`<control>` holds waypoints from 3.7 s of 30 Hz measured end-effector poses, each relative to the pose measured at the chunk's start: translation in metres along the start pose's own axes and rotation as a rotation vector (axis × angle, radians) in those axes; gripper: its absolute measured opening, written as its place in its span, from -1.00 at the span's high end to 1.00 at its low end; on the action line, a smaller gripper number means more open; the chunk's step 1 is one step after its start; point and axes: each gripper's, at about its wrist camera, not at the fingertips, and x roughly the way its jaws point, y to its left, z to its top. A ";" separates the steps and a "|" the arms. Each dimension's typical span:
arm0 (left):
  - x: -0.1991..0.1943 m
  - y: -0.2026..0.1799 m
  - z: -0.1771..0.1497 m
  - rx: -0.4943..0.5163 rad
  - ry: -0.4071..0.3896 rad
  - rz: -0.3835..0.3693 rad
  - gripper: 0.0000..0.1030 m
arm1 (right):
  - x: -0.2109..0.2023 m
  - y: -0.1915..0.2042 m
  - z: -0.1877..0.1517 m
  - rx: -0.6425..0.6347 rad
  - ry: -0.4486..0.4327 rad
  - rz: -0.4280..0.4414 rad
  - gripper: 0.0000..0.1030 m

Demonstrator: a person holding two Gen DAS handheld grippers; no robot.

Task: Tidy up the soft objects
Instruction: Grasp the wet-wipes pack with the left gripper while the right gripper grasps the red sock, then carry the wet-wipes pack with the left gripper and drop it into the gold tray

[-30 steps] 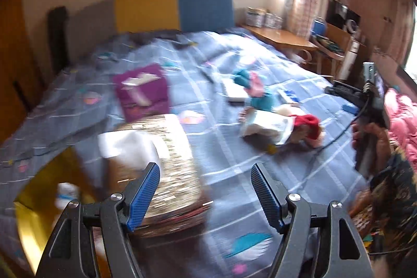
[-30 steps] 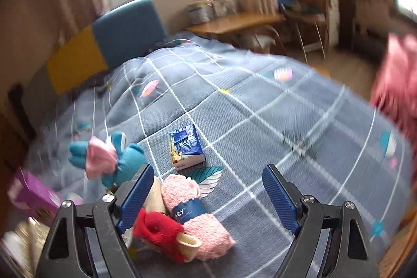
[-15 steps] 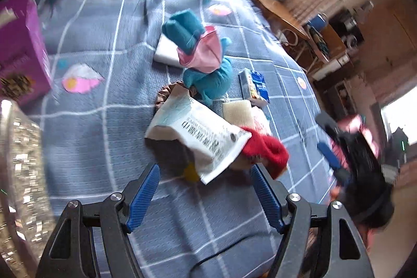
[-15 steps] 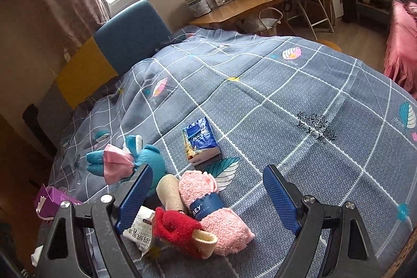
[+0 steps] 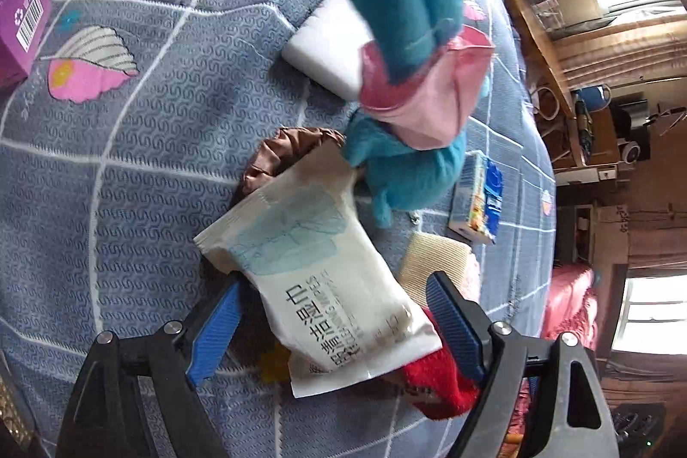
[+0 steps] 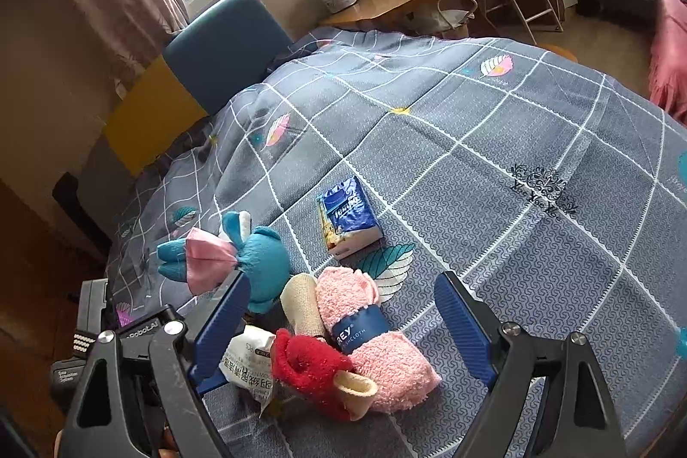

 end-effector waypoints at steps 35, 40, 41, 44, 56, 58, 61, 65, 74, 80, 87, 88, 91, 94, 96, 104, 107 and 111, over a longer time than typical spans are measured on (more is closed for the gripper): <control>-0.055 0.055 -0.113 0.610 -0.137 0.208 0.23 | 0.038 0.033 -0.031 -0.180 0.293 0.153 0.53; -0.085 0.042 -0.106 0.618 -0.218 0.184 0.24 | 0.049 0.055 -0.052 -0.289 0.397 0.168 0.52; -0.095 0.038 -0.102 0.625 -0.241 0.186 0.24 | 0.052 0.062 -0.060 -0.336 0.416 0.150 0.52; -0.115 0.028 -0.084 0.625 -0.284 0.185 0.24 | 0.058 0.077 -0.079 -0.433 0.489 0.171 0.52; -0.173 -0.004 0.017 0.622 -0.398 0.271 0.24 | 0.085 0.096 -0.122 -0.642 0.605 0.047 0.49; -0.182 -0.005 0.040 0.606 -0.418 0.300 0.24 | 0.086 0.097 -0.122 -0.649 0.602 0.045 0.49; -0.200 0.002 0.074 0.549 -0.448 0.319 0.24 | 0.090 0.101 -0.123 -0.662 0.601 0.043 0.47; -0.236 0.043 0.105 0.417 -0.512 0.347 0.24 | 0.093 0.103 -0.123 -0.675 0.598 0.042 0.46; -0.307 0.195 0.075 0.192 -0.624 0.459 0.25 | 0.093 0.105 -0.125 -0.716 0.592 0.034 0.41; -0.319 0.282 -0.007 0.090 -0.622 0.425 0.24 | 0.095 0.107 -0.127 -0.729 0.585 0.025 0.41; -0.310 0.364 -0.088 -0.057 -0.583 0.401 0.24 | 0.096 0.107 -0.126 -0.731 0.580 0.022 0.40; -0.308 0.373 -0.099 -0.075 -0.577 0.408 0.24 | 0.096 0.107 -0.126 -0.731 0.579 0.021 0.40; -0.299 0.398 -0.117 -0.113 -0.543 0.442 0.24 | 0.096 0.108 -0.128 -0.743 0.571 0.014 0.40; -0.289 0.419 -0.137 -0.153 -0.502 0.441 0.22 | 0.095 0.110 -0.129 -0.754 0.561 0.007 0.40; -0.279 0.425 -0.145 -0.156 -0.455 0.435 0.18 | 0.094 0.110 -0.130 -0.759 0.555 0.005 0.40; -0.274 0.418 -0.174 -0.152 -0.518 0.473 -0.40 | 0.089 0.112 -0.134 -0.768 0.526 -0.017 0.40; -0.281 0.407 -0.173 -0.133 -0.565 0.465 -0.40 | 0.085 0.112 -0.136 -0.745 0.537 -0.033 0.47; -0.288 0.387 -0.173 -0.080 -0.601 0.425 -0.40 | 0.074 0.108 -0.137 -0.701 0.573 -0.033 0.53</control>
